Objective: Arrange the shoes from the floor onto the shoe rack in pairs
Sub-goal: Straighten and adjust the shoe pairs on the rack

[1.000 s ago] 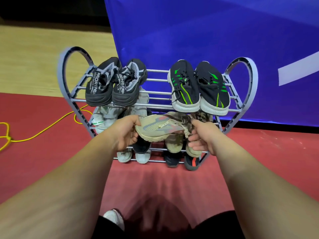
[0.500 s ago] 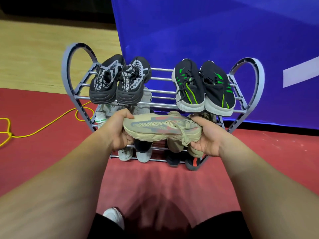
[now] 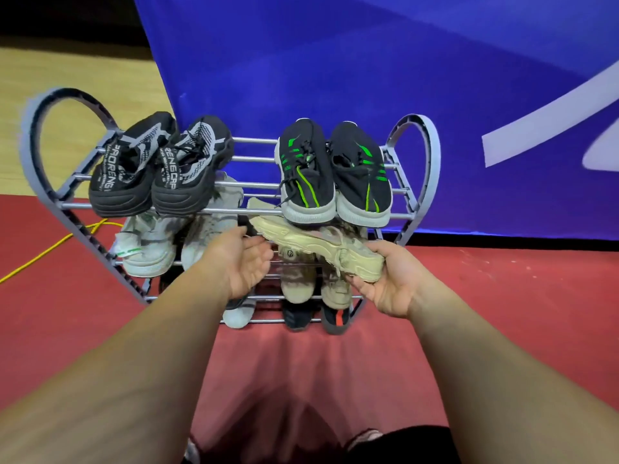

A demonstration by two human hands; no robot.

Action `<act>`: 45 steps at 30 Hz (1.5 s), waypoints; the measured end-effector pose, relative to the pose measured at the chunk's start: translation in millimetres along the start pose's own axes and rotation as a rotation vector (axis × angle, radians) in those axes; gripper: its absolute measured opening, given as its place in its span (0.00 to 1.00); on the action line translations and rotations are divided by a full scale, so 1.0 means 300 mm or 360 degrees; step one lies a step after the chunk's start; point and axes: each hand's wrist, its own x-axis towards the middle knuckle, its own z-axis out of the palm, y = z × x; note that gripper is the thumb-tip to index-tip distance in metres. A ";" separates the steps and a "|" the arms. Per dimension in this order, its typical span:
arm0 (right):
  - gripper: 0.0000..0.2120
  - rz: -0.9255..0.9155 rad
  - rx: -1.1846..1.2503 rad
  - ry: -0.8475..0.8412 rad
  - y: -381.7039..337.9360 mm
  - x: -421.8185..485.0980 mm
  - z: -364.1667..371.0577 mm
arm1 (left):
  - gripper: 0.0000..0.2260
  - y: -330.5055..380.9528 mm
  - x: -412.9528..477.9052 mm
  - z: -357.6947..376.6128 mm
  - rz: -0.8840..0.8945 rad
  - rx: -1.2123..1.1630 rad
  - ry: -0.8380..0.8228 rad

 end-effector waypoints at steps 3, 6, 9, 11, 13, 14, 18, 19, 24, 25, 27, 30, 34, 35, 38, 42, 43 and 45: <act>0.15 -0.0028 0.0038 -0.0003 -0.011 -0.002 0.003 | 0.12 -0.043 0.015 0.061 -0.0010 0.0135 0.0033; 0.16 -0.0070 0.0068 0.0009 -0.022 -0.002 0.011 | 0.10 -0.086 0.043 0.110 -0.0054 0.0240 0.0017; 0.18 -0.0128 0.0136 0.0041 -0.034 0.005 0.013 | 0.08 -0.134 0.062 0.155 -0.0129 0.0314 -0.0010; 0.16 -0.0194 0.0191 0.0054 -0.040 0.007 0.010 | 0.07 -0.165 0.069 0.185 -0.0159 0.0382 -0.0027; 0.13 -0.0245 0.0228 0.0066 -0.046 0.007 0.010 | 0.09 -0.191 0.078 0.214 -0.0200 0.0450 -0.0059; 0.13 -0.0262 0.0233 0.0066 -0.048 0.006 0.011 | 0.12 -0.202 0.080 0.229 -0.0220 0.0481 -0.0079; 0.14 -0.0286 0.0272 0.0055 -0.049 0.007 0.013 | 0.21 -0.243 0.089 0.289 -0.0243 0.0471 -0.0141; 0.14 -0.0287 0.0295 0.0059 -0.049 0.009 0.011 | 0.20 -0.252 0.094 0.301 -0.0240 0.0431 -0.0145; 0.14 -0.0300 0.0433 0.0061 -0.050 0.009 0.002 | 0.17 -0.273 0.112 0.349 -0.0213 0.0306 -0.0131; 0.14 -0.0303 0.0455 0.0064 -0.050 0.011 0.000 | 0.16 -0.278 0.114 0.356 -0.0210 0.0299 -0.0123; 0.13 -0.0304 0.0520 0.0081 -0.050 0.014 -0.003 | 0.14 -0.292 0.114 0.365 -0.0217 0.0279 -0.0108; 0.11 -0.0310 0.0623 0.0144 -0.046 0.024 -0.007 | 0.09 -0.317 0.116 0.371 -0.0216 0.0249 -0.0092; 0.08 -0.0337 0.0630 0.0174 -0.044 0.033 -0.018 | 0.09 -0.315 0.130 0.366 -0.0187 0.0195 -0.0052; 0.09 -0.0340 0.0636 0.0181 -0.044 0.036 -0.020 | 0.10 -0.309 0.132 0.360 -0.0189 0.0187 -0.0041; 0.09 -0.0369 0.0679 0.0180 -0.045 0.043 -0.014 | 0.11 -0.288 0.131 0.324 -0.0175 0.0226 0.0013; 0.10 -0.0428 0.0773 0.0145 -0.038 0.048 0.023 | 0.14 -0.239 0.112 0.251 -0.0120 0.0228 0.0017; 0.09 -0.0435 0.0804 0.0150 -0.035 0.051 0.031 | 0.15 -0.224 0.107 0.230 -0.0104 0.0230 0.0029; 0.09 -0.0459 0.0862 0.0171 -0.026 0.065 0.044 | 0.15 -0.196 0.102 0.183 -0.0078 0.0254 0.0057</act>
